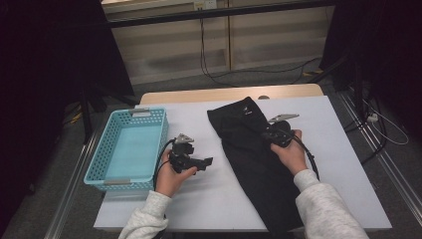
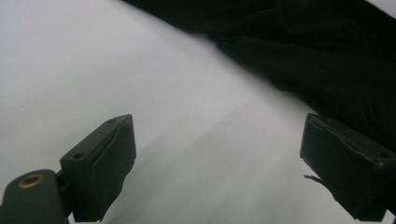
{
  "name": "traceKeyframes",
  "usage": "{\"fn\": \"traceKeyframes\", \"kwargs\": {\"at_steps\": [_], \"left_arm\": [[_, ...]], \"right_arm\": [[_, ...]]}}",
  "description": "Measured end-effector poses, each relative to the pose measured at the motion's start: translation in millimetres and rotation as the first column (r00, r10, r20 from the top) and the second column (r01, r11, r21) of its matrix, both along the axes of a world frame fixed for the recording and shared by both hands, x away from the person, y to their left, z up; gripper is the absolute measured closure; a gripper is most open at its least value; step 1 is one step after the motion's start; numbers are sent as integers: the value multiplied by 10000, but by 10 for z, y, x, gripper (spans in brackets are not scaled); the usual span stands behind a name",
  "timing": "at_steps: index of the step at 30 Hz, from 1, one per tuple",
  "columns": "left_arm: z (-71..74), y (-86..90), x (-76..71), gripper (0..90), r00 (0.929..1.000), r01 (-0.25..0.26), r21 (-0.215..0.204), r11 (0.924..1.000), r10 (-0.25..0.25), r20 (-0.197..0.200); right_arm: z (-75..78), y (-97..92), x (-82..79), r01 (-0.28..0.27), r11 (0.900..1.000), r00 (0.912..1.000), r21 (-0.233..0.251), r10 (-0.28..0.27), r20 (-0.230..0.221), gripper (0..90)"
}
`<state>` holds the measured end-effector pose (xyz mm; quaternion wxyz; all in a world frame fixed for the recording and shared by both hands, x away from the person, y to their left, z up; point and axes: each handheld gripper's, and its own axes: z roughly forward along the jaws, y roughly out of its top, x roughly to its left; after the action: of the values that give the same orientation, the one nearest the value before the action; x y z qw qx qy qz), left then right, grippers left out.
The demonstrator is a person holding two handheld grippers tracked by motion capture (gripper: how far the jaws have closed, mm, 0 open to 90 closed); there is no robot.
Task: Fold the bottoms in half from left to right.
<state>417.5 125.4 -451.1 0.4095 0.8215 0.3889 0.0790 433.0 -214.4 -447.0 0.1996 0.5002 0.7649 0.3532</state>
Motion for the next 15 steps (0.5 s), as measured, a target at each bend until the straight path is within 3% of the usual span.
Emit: {"fn": "traceKeyframes", "kwargs": {"at_steps": [5,7,9,10,12,15], "left_arm": [[-1,-15,-2,105,10000,52,55,10000,-52,0],[-3,-29,-5,105,10000,47,83,10000,-48,46],[1,-35,-11,105,10000,86,64,9999,-86,46],[5,-35,-14,105,9999,92,79,9999,-93,60],[10,-26,-14,105,10000,74,59,10000,-75,44],[2,-21,-17,105,10000,61,102,9999,-62,38]], "right_arm": [[177,-245,17,839,9965,9929,61,-841,837,900],[159,-346,52,1348,9909,9886,60,-1349,671,900],[75,-380,79,1225,9924,9922,63,-1227,243,888],[40,-369,78,1034,9946,9946,-52,-1034,87,837],[1,-358,49,1265,9913,9919,-364,-1260,149,731],[-13,-373,-5,1221,9917,9924,-412,-1213,210,630]]}}
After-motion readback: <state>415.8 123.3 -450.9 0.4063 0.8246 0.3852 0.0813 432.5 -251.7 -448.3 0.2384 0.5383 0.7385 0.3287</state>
